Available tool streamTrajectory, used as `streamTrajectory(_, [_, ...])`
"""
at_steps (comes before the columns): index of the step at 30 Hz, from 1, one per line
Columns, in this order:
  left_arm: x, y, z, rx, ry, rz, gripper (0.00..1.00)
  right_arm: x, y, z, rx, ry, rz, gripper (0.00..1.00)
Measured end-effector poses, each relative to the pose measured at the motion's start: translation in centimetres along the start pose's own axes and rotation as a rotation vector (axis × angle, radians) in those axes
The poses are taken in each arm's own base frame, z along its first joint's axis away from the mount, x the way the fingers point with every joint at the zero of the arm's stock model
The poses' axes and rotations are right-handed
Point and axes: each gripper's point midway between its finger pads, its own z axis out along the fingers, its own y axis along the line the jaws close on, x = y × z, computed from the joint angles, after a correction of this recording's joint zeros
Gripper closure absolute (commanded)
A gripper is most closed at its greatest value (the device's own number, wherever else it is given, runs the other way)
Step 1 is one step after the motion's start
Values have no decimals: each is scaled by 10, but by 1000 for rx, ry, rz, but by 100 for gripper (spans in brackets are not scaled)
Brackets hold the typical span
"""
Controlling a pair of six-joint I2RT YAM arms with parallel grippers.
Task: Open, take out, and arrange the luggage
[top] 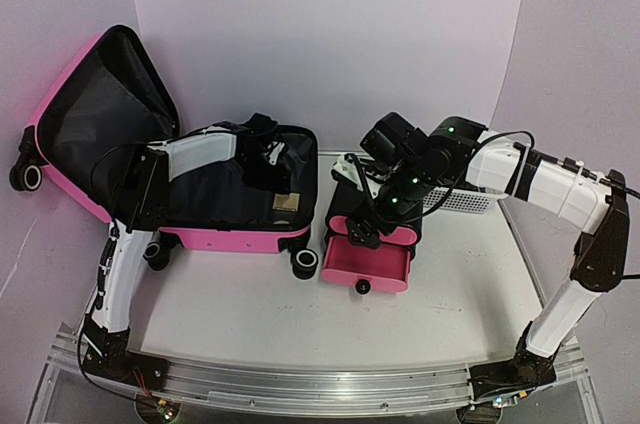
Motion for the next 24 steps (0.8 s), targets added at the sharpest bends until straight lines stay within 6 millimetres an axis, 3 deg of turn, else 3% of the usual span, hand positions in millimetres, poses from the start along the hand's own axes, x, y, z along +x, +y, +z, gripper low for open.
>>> streamTrajectory(4, [-9, -29, -11, 176, -23, -49, 25, 0, -3, 0, 4, -1, 47, 2])
streamTrajectory(10, [-12, -37, -15, 274, -22, -119, 20, -4, -25, -5, 19, -28, 158, 2])
streamTrajectory(15, [-1, -34, -8, 301, 12, -160, 20, -8, -87, -13, 49, -72, 321, 2])
streamTrajectory(21, [23, -33, 1, 316, 80, -230, 19, -44, -182, -40, 58, -213, 515, 2])
streamTrajectory(24, [29, -35, 1, 315, 94, -248, 17, -48, -213, -50, 72, -245, 577, 2])
